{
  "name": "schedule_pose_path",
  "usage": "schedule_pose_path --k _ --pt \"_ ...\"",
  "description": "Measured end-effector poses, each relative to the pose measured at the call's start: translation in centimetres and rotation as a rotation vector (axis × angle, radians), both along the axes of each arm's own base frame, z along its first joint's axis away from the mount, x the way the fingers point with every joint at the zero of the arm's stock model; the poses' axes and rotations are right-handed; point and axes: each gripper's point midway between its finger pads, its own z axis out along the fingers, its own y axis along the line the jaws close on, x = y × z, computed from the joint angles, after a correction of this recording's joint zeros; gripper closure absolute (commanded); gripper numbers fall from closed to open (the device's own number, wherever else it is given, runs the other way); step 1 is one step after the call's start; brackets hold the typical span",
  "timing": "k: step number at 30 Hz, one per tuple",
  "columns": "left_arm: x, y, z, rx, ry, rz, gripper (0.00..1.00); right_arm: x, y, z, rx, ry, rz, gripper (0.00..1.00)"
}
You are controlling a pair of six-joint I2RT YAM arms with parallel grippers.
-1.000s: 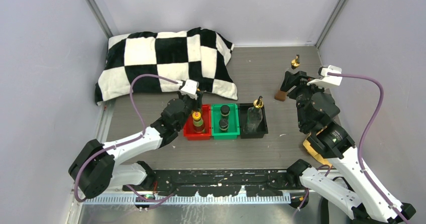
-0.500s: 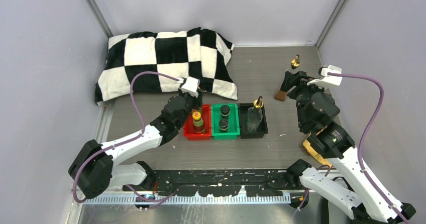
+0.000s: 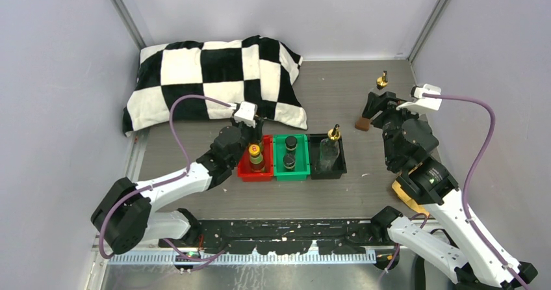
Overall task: Organize the condiment bottles
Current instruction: Place the bottle in the storage box.
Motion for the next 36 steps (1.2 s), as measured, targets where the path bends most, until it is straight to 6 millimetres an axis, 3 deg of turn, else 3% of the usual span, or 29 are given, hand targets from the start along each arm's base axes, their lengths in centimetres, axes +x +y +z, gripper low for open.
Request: schedule_pose_path --k 16,27,36 --pt "-0.3 0.4 -1.3 -0.034 0.143 0.055 0.97 0.8 0.6 -0.8 -0.02 0.03 0.002 0.36" --pt "0.0 0.5 2.4 -0.053 0.176 0.097 0.97 0.8 0.6 -0.8 -0.02 0.029 0.004 0.36" --pt "-0.2 0.8 1.8 -0.045 0.202 0.111 0.95 0.8 0.6 -0.8 -0.021 0.029 0.004 0.36"
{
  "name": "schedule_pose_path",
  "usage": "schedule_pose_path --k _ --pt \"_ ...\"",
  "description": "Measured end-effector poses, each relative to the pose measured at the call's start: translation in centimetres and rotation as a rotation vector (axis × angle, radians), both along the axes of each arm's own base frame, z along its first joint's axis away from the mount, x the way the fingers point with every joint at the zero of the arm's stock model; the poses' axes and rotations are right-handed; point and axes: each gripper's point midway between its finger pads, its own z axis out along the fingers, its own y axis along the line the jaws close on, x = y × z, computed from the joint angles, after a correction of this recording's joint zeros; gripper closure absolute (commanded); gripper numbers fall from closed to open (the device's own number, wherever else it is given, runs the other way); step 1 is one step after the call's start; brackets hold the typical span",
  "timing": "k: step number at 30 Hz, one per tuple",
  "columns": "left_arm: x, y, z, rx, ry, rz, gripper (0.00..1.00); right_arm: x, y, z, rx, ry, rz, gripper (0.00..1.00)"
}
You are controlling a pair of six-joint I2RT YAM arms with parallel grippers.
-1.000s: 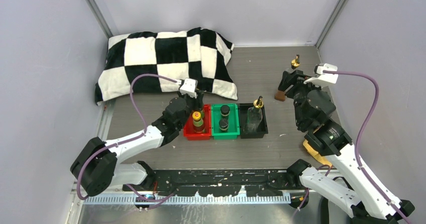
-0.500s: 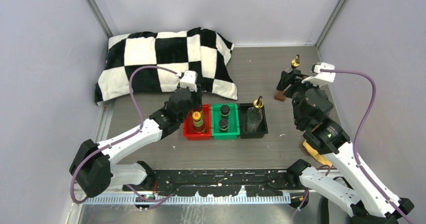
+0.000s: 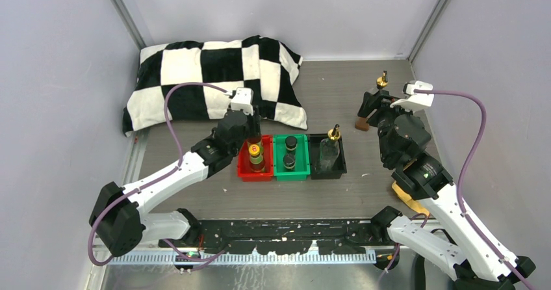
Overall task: Organize the condiment bottles
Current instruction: Place the bottle in the storage box.
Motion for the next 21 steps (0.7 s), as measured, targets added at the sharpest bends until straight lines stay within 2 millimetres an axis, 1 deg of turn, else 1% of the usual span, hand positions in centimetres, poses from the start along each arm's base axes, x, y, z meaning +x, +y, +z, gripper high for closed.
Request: schedule_pose_path --k 3,8,11,21 --pt "0.0 0.1 0.0 0.001 0.0 0.005 0.95 0.0 0.0 0.0 0.0 0.0 0.0 0.36" --pt "0.1 0.1 -0.3 0.007 0.005 0.011 0.89 0.0 0.0 0.0 0.0 0.0 0.0 0.36" --pt "0.2 0.2 -0.7 0.014 0.01 0.015 0.88 0.1 0.1 -0.1 -0.002 0.003 0.0 0.36" --pt "0.4 0.1 -3.0 0.048 0.052 0.022 0.84 0.5 0.3 -0.5 -0.015 0.014 0.0 0.36"
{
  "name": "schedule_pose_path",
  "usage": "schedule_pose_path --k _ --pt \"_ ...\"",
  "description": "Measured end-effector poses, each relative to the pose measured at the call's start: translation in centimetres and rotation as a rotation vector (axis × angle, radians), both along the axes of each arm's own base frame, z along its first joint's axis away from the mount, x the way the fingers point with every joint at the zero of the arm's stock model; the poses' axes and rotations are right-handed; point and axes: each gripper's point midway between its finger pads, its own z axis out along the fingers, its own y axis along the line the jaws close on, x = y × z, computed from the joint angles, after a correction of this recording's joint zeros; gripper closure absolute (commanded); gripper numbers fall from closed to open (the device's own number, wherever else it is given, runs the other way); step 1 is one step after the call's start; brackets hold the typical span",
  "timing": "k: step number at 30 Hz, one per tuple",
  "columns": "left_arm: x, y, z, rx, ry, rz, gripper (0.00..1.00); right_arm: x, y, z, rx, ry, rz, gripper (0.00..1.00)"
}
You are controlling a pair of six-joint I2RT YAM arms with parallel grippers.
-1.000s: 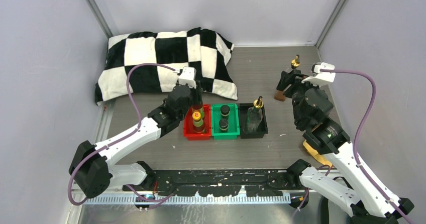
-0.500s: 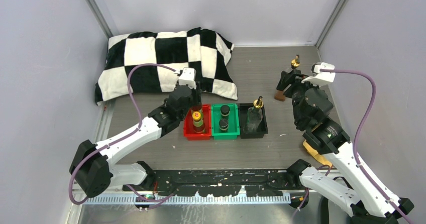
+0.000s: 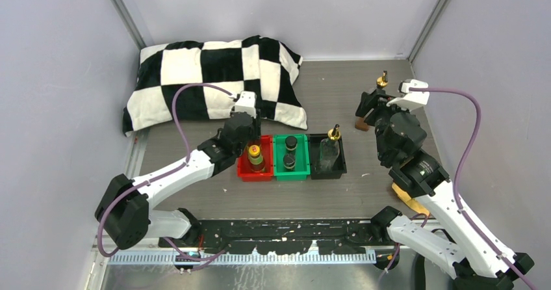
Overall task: Organize the condiment bottles
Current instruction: Place the bottle in the storage box.
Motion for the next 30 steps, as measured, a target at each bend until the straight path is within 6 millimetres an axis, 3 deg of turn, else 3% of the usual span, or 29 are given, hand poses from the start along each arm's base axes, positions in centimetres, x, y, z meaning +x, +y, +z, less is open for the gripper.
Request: schedule_pose_path --k 17,30 --pt "-0.2 0.3 -1.3 -0.011 0.019 0.015 0.79 0.3 0.2 -0.2 -0.008 0.006 0.0 0.36" --pt "0.1 1.3 -1.1 -0.003 -0.041 0.036 0.99 0.3 0.3 -0.2 -0.007 0.007 0.007 0.36"
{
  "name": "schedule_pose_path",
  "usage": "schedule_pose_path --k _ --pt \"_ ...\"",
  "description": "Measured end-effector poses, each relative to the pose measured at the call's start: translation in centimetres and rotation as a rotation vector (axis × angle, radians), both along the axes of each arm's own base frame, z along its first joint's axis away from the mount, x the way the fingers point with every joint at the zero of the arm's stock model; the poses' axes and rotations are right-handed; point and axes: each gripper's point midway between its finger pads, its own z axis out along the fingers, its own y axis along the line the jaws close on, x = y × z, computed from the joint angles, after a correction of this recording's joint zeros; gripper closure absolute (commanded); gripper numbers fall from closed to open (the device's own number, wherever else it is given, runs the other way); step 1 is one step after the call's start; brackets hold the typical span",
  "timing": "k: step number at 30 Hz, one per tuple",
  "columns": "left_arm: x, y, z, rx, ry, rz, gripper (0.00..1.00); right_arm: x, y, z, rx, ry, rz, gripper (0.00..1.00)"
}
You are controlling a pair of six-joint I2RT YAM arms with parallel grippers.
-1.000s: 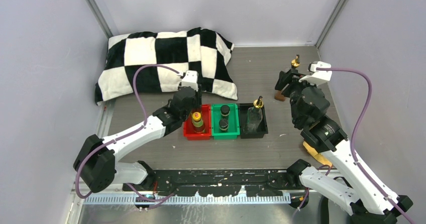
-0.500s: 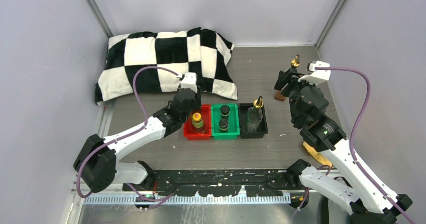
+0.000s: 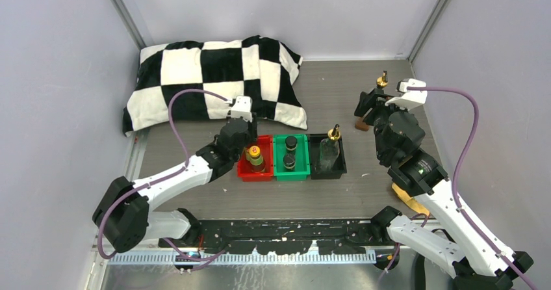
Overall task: Organize the condiment bottles
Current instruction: Place the bottle in the storage box.
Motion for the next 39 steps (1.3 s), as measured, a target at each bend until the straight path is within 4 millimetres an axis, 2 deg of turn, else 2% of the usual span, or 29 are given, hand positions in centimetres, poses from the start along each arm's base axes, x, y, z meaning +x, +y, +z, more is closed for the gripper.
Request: schedule_pose_path --k 5,10,21,29,33,39 --pt "0.5 0.9 0.1 0.003 -0.028 0.01 1.0 0.0 0.1 0.0 0.001 0.0 0.004 0.36" --pt "0.8 1.0 0.5 -0.007 -0.036 -0.017 1.0 0.0 0.2 0.2 0.01 -0.009 0.009 0.36" --pt "0.3 0.7 3.1 -0.042 -0.07 -0.186 1.0 0.1 0.3 0.9 0.026 -0.04 0.011 0.36" --pt "-0.9 -1.5 2.4 -0.045 0.005 -0.429 1.0 -0.5 -0.3 0.5 0.032 -0.069 0.004 0.36" --pt "-0.5 -2.5 1.7 -0.077 0.073 -0.538 1.0 -0.6 -0.5 0.4 0.042 -0.087 0.001 0.36" --pt "-0.2 -2.6 0.8 -0.116 0.103 -0.594 1.0 -0.2 -0.3 -0.3 0.053 -0.103 -0.004 0.36"
